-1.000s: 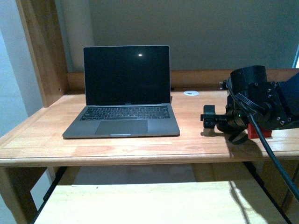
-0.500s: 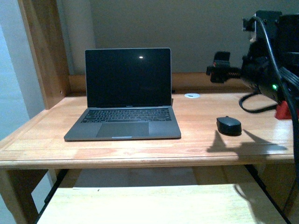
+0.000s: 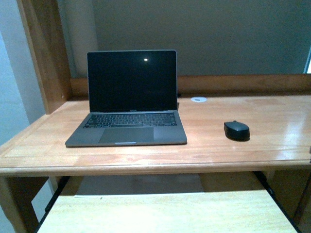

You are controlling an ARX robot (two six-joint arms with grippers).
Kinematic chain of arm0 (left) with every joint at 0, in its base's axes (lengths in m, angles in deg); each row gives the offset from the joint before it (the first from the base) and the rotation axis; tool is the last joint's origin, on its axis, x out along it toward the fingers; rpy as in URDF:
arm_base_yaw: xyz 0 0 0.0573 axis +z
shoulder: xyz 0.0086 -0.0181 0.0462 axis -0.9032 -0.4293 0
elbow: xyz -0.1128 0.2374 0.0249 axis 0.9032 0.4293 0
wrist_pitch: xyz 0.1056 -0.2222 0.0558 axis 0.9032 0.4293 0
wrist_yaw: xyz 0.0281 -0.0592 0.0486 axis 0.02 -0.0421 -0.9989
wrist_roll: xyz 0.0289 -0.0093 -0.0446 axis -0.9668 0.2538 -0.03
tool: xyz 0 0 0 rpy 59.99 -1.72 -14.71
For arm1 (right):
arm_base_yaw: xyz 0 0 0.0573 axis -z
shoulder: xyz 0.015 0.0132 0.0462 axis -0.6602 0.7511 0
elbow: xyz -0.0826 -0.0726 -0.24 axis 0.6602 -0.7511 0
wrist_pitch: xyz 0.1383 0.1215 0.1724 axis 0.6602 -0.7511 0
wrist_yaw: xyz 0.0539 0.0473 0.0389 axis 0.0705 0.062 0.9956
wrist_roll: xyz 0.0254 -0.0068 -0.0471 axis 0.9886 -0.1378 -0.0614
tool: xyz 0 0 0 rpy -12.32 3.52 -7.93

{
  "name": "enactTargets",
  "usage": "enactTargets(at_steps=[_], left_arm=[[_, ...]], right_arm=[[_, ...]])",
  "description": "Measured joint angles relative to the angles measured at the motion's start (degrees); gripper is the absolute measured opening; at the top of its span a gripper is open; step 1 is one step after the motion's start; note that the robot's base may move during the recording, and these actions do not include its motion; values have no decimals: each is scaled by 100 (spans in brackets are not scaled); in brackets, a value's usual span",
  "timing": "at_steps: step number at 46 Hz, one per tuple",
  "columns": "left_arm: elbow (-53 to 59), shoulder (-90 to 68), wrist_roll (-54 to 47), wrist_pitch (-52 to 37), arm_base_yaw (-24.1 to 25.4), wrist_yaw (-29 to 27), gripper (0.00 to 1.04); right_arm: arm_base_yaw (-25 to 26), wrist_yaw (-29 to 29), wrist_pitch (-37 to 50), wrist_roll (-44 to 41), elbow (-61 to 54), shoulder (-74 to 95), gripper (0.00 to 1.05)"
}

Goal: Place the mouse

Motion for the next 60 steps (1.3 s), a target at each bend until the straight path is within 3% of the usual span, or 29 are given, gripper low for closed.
enactTargets(at_steps=[6, 25, 60], left_arm=[[0, 0, 0, 0, 0, 0, 98], [0, 0, 2, 0, 0, 0, 98], [0, 0, 0, 0, 0, 0, 98]], right_arm=[[205, 291, -17, -2, -422, -560, 2], [304, 313, -826, 0, -1493, -2385, 2], [304, 313, -3620, -2, -2055, -5849, 2]])
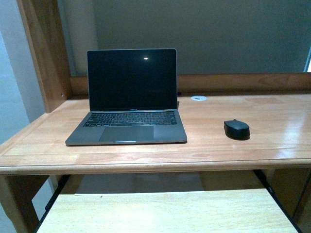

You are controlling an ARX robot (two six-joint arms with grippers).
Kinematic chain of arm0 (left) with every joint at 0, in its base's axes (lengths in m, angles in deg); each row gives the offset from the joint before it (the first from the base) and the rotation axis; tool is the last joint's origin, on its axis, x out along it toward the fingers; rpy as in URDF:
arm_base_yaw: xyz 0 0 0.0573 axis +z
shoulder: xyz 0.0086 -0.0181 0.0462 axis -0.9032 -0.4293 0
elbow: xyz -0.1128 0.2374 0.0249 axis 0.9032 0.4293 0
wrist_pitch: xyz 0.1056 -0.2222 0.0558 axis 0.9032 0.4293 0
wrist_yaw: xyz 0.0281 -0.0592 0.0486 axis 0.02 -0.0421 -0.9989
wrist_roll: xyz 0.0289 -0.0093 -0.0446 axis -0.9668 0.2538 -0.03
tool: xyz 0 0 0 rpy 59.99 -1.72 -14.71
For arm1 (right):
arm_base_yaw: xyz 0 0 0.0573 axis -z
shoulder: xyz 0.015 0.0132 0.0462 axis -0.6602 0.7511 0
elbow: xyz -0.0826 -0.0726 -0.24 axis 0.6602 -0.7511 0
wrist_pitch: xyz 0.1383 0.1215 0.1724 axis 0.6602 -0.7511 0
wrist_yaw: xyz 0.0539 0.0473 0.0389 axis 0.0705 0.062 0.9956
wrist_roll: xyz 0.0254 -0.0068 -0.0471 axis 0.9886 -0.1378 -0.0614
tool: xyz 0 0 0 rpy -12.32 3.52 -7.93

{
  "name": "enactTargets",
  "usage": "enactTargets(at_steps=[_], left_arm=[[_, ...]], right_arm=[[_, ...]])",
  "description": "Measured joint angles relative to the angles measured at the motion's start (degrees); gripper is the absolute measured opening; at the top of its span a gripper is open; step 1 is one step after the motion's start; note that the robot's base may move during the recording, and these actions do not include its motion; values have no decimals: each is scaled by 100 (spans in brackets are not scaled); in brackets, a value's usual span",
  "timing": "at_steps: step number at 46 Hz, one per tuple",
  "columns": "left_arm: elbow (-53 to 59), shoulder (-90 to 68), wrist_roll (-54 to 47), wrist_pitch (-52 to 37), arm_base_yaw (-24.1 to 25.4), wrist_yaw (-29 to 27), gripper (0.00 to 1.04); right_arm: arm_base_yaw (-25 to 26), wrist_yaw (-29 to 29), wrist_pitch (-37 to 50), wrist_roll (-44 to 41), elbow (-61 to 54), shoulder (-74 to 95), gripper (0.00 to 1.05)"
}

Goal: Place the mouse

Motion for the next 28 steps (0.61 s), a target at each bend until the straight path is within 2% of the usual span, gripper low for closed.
enactTargets(at_steps=[28], left_arm=[[0, 0, 2, 0, 0, 0, 98]], right_arm=[[0, 0, -1414, 0, -2, -1473, 2]])
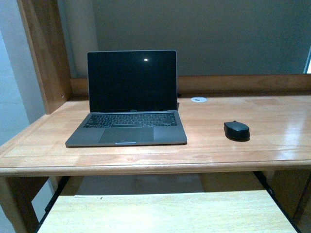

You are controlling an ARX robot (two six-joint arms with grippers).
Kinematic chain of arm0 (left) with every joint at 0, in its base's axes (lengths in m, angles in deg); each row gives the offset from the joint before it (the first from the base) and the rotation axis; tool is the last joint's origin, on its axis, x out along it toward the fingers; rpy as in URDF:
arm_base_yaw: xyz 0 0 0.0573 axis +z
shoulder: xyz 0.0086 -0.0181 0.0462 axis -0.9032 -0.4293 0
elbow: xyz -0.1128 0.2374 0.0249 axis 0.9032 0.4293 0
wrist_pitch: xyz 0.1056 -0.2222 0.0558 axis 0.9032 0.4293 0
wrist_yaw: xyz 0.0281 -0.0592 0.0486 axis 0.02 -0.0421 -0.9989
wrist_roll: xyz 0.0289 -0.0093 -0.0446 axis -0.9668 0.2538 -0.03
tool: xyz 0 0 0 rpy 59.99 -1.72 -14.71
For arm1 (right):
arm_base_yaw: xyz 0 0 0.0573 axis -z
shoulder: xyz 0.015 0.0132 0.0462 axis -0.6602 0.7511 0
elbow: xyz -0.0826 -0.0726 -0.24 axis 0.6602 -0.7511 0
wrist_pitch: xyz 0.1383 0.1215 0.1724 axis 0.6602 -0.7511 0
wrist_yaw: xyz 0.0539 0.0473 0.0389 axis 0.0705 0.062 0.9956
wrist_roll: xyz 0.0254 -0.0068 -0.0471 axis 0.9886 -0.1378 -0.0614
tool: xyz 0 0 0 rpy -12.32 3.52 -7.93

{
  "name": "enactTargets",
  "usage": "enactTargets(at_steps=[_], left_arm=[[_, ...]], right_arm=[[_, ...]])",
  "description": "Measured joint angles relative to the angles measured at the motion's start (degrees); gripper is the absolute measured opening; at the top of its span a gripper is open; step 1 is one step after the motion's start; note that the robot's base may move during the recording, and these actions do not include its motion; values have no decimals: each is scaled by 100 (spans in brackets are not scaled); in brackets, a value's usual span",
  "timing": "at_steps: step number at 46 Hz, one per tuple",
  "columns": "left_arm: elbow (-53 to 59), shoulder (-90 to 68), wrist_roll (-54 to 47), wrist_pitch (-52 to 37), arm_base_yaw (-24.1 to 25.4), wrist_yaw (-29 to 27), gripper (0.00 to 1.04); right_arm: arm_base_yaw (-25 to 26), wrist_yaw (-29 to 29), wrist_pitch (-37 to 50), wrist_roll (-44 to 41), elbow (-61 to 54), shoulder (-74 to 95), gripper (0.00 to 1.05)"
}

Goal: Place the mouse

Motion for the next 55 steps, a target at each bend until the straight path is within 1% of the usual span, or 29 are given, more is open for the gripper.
enactTargets(at_steps=[25, 29, 30, 31, 36, 41, 43, 45, 48, 52, 53, 55], left_arm=[[0, 0, -2, 0, 0, 0, 98], [0, 0, 0, 2, 0, -2, 98], [0, 0, -2, 0, 0, 0, 98], [0, 0, -2, 0, 0, 0, 98], [0, 0, 0, 9, 0, 0, 98], [0, 0, -2, 2, 0, 4, 98], [0, 0, -2, 0, 0, 2, 98], [0, 0, -2, 0, 0, 0, 98], [0, 0, -2, 0, 0, 2, 98], [0, 0, -2, 0, 0, 0, 98], [0, 0, -2, 2, 0, 2, 98], [0, 0, -2, 0, 0, 0, 98]], right_arm=[[0, 0, -754, 0, 0, -741, 2], [0, 0, -1759, 0, 0, -1462, 2], [0, -4, -1766, 0, 0, -1580, 2], [0, 7, -1598, 0, 2, -1644, 2], [0, -11, -1770, 0, 0, -1631, 2], [0, -7, -1674, -4, 0, -1631, 2], [0, 4, -1709, -15, 0, -1631, 6], [0, 0, -1714, -17, 0, -1631, 13], [0, 2, -1714, -15, 0, -1631, 20], [0, 0, -1711, -15, 0, -1631, 37], [0, 0, -1709, -15, 0, -1631, 39], [0, 2, -1711, -17, 0, -1631, 46]])
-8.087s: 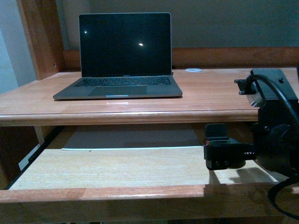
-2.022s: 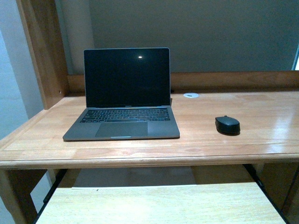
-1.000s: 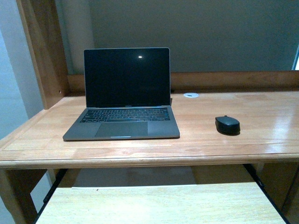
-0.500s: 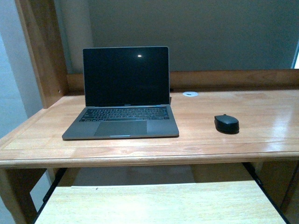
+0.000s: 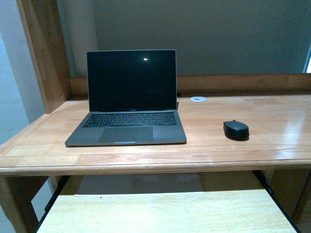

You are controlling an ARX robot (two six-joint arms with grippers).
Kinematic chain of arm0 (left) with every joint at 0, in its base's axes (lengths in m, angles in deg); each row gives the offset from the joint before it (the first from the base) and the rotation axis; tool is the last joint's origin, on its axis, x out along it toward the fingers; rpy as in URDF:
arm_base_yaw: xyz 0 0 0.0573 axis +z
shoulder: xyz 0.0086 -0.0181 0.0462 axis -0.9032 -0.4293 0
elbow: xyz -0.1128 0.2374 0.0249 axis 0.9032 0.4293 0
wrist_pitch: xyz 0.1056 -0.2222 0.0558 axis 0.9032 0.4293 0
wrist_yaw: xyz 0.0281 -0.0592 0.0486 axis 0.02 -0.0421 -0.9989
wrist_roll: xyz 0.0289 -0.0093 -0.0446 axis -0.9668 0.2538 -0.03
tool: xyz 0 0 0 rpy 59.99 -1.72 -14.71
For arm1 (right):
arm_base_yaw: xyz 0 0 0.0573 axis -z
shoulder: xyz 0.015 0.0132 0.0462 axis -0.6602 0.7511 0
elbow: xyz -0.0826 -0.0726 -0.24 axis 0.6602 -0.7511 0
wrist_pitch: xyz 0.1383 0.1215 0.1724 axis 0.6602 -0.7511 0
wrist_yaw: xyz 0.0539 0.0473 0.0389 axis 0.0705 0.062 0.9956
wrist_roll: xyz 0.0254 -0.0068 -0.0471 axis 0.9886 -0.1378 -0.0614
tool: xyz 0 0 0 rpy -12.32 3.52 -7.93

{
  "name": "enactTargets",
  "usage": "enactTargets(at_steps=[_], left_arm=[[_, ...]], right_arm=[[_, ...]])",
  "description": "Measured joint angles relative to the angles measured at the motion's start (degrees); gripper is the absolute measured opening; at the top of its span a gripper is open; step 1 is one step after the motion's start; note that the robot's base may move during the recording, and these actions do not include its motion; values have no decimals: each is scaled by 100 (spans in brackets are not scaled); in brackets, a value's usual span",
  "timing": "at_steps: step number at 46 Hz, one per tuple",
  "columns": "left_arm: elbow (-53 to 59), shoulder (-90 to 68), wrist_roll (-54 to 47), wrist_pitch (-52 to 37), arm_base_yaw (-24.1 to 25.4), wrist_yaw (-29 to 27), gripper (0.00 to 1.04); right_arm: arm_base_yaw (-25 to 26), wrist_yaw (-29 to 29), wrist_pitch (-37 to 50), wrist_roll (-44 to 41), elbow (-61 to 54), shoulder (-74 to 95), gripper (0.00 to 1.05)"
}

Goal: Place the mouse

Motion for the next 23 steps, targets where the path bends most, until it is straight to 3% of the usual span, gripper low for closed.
enactTargets(at_steps=[12, 15, 23], left_arm=[[0, 0, 0, 0, 0, 0, 98], [0, 0, 0, 0, 0, 0, 98], [0, 0, 0, 0, 0, 2, 98]], right_arm=[[0, -2, 0, 2, 0, 0, 95], [0, -2, 0, 2, 0, 0, 100], [0, -2, 0, 0, 0, 0, 98]])
